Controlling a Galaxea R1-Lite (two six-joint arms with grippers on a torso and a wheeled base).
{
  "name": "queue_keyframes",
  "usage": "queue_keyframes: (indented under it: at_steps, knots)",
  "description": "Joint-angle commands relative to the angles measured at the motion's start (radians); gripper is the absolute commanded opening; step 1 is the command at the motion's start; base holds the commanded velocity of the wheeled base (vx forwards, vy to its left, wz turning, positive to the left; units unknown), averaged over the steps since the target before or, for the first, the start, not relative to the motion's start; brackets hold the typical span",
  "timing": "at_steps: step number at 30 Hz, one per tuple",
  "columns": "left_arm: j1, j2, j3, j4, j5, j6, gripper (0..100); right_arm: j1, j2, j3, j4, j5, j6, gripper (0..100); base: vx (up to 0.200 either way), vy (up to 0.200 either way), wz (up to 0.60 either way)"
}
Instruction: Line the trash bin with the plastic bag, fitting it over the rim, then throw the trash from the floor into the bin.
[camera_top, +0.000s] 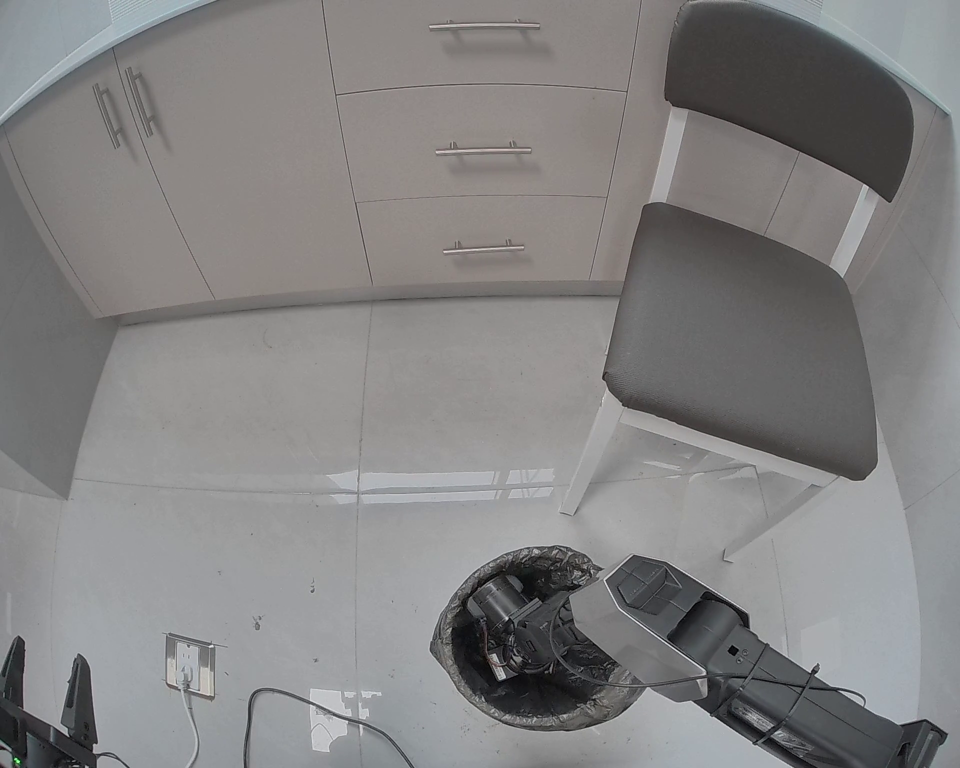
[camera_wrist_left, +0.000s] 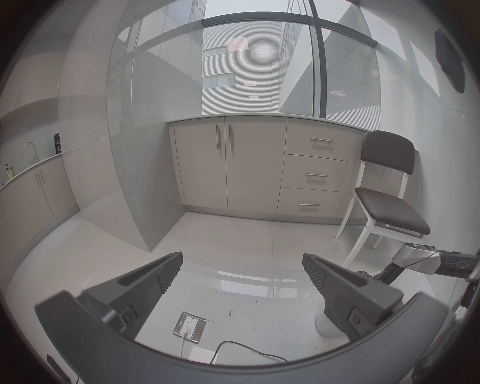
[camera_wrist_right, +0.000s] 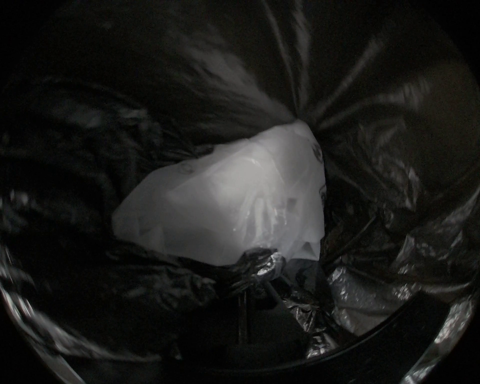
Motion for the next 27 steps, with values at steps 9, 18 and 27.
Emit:
queue_keyframes:
  at_steps: [9,18,27]
  knots:
    - [0.001,-0.016,0.0,0.0,0.002,-0.006,100,0.036,-0.052,0.0,-0.09,-0.007,-0.081,0,0.0,0.0,0.0]
    - [-0.001,-0.016,0.001,0.0,0.002,-0.008,100,0.04,-0.095,0.0,-0.152,-0.005,-0.143,0,0.0,0.0,0.0]
    - [-0.001,-0.016,0.001,0.0,0.002,-0.008,100,0.06,-0.128,0.0,-0.152,-0.005,-0.141,0,0.0,0.0,0.0]
